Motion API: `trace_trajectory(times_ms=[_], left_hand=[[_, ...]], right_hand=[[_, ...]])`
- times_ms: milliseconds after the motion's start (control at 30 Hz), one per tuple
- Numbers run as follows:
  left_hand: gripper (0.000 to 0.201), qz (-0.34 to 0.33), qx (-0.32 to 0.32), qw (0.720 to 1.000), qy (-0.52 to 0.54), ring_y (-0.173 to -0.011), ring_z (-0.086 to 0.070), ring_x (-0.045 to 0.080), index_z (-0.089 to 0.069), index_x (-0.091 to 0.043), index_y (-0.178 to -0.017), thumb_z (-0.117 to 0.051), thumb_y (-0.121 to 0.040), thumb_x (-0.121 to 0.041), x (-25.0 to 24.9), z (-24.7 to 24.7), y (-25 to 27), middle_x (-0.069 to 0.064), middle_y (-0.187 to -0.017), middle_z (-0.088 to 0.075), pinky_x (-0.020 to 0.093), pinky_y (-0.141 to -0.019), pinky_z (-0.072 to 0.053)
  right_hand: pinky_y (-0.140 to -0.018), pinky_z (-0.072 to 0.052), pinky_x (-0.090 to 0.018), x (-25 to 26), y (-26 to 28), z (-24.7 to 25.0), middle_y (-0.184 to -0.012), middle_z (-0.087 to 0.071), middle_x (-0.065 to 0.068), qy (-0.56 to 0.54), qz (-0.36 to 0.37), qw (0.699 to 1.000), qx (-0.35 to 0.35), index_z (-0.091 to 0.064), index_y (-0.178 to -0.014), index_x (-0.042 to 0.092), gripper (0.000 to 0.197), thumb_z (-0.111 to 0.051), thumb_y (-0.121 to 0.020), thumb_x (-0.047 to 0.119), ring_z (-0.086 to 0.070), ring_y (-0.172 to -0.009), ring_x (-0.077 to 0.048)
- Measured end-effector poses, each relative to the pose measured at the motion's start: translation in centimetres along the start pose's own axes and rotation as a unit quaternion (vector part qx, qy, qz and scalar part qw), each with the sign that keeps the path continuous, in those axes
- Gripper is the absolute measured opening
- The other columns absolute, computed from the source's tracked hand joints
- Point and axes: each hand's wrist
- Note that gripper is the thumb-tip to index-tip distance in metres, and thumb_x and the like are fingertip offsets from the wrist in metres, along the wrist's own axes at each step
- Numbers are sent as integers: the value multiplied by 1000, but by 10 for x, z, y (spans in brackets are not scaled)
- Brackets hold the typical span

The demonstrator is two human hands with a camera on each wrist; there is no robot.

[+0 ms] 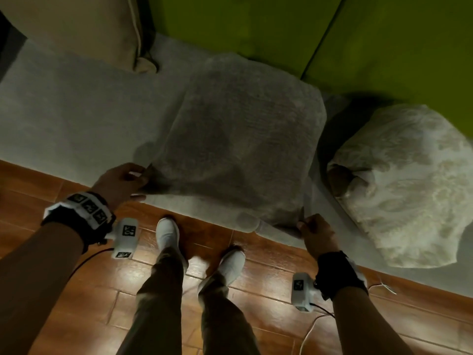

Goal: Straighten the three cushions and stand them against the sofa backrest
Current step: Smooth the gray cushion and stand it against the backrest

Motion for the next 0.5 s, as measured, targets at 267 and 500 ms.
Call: trace_trajectory(times_ms=[267,500], left_hand=[[67,-193,-134,932,-277,-134,-45,36,-37,-24,-148,-65,-90,-43,-52,-3,19,12,-154,-37,48,-108,-40],[124,-397,-46,796,-455,-151,9,41,8,-49,-154,-59,-57,-90,-153,-82,32,7,-165,19,64,-117,-9]], right_hand=[[-108,-40,-43,43,28,12,-147,-51,-9,-32,76,984,-156,-47,-145,21,45,-54,-102,28,-46,-135,-31],[-124,-5,-46,131,32,1,-171,0,6,-20,238,953,-188,-13,-161,38,68,-38,-101,60,6,-157,-23]])
Point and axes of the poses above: each hand's wrist, its own y-axis away from the middle knuckle, its own z-axis out of the back of the hand, x = y × z
